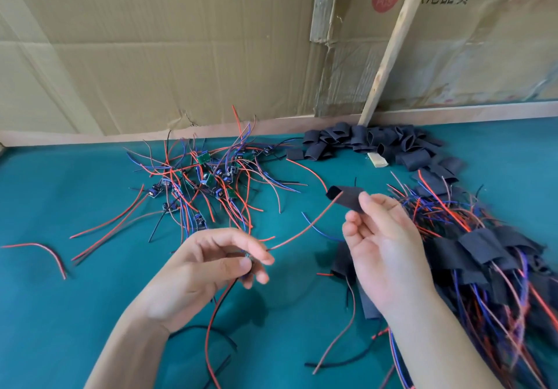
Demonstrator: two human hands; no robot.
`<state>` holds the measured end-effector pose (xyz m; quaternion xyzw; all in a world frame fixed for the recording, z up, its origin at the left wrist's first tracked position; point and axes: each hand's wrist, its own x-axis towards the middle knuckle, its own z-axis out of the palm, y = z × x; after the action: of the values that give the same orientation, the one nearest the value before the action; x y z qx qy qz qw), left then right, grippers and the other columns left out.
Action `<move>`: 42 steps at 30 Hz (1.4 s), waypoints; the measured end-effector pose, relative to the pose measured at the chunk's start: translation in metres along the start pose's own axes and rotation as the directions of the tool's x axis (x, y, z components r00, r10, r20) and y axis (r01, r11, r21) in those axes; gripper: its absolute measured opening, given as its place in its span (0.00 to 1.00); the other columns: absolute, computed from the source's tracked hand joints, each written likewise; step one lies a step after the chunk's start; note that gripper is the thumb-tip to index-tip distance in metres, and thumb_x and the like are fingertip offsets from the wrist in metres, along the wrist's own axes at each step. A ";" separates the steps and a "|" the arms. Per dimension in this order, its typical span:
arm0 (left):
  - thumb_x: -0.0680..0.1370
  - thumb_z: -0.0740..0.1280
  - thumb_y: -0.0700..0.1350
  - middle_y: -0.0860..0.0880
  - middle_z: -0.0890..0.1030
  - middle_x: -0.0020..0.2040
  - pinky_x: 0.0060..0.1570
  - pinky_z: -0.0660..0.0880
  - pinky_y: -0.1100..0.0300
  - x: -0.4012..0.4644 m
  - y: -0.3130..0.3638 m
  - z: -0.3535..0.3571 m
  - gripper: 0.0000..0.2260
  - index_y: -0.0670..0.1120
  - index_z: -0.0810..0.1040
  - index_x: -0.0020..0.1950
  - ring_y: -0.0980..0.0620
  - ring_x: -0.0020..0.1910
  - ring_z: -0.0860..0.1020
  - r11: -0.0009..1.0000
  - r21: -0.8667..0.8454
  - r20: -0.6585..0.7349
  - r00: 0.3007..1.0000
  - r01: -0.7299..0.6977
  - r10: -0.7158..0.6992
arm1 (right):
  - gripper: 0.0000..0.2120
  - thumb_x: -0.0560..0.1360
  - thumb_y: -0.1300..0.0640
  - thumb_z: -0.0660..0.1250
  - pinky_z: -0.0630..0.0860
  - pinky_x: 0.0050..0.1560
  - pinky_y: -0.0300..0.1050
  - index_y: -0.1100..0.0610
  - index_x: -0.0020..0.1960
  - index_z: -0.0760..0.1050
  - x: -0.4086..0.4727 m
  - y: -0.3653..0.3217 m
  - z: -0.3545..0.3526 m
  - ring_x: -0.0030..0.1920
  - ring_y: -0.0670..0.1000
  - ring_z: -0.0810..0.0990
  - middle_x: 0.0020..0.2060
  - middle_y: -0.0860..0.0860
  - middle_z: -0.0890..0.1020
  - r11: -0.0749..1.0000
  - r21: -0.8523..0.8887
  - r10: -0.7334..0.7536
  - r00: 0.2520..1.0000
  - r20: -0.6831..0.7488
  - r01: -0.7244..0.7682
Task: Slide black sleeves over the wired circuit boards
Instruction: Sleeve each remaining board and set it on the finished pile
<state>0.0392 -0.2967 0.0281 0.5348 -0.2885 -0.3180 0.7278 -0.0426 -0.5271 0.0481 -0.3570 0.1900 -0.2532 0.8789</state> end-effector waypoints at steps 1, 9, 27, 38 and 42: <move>0.72 0.77 0.46 0.39 0.83 0.48 0.42 0.76 0.59 0.000 0.000 -0.001 0.11 0.40 0.85 0.49 0.46 0.42 0.81 1.000 0.000 0.001 1.000 -0.006 0.006 | 0.07 0.79 0.64 0.68 0.77 0.34 0.36 0.54 0.45 0.74 0.001 -0.001 -0.001 0.33 0.47 0.79 0.34 0.49 0.80 1.000 0.020 0.008 1.000 -0.005 -0.008; 0.72 0.77 0.45 0.40 0.83 0.49 0.41 0.76 0.59 0.000 0.000 -0.003 0.11 0.40 0.84 0.49 0.46 0.41 0.81 1.000 0.005 0.001 1.000 -0.009 0.009 | 0.08 0.69 0.61 0.72 0.76 0.33 0.36 0.55 0.45 0.74 0.000 0.000 0.000 0.32 0.47 0.77 0.32 0.48 0.78 0.999 -0.011 0.040 0.994 0.104 -0.039; 0.76 0.66 0.30 0.38 0.81 0.56 0.58 0.79 0.52 0.007 -0.011 0.005 0.15 0.37 0.74 0.63 0.32 0.61 0.80 0.990 -0.132 -0.074 0.996 0.048 -0.059 | 0.25 0.70 0.69 0.75 0.75 0.32 0.38 0.60 0.65 0.74 -0.013 0.038 0.004 0.30 0.48 0.76 0.34 0.52 0.80 0.979 -0.121 0.175 0.980 0.096 -0.163; 0.67 0.78 0.37 0.47 0.85 0.45 0.43 0.80 0.63 0.014 -0.015 0.016 0.10 0.46 0.83 0.45 0.46 0.41 0.86 0.984 0.176 -0.349 0.936 0.024 0.040 | 0.20 0.75 0.66 0.75 0.75 0.36 0.40 0.52 0.63 0.74 -0.017 0.040 0.002 0.31 0.50 0.75 0.33 0.51 0.83 0.907 -0.413 -0.047 0.994 0.096 0.082; 0.66 0.78 0.38 0.46 0.86 0.44 0.45 0.81 0.62 0.015 -0.017 0.016 0.10 0.48 0.84 0.44 0.49 0.42 0.85 0.972 0.233 -0.343 0.936 0.009 0.074 | 0.20 0.75 0.64 0.75 0.76 0.36 0.38 0.51 0.62 0.74 -0.017 0.041 0.002 0.31 0.49 0.76 0.34 0.52 0.84 0.894 -0.433 -0.078 0.992 0.097 0.113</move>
<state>0.0339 -0.3213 0.0176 0.6590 -0.1984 -0.1700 0.7053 -0.0423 -0.4906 0.0220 -0.5636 0.1900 -0.2331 0.7694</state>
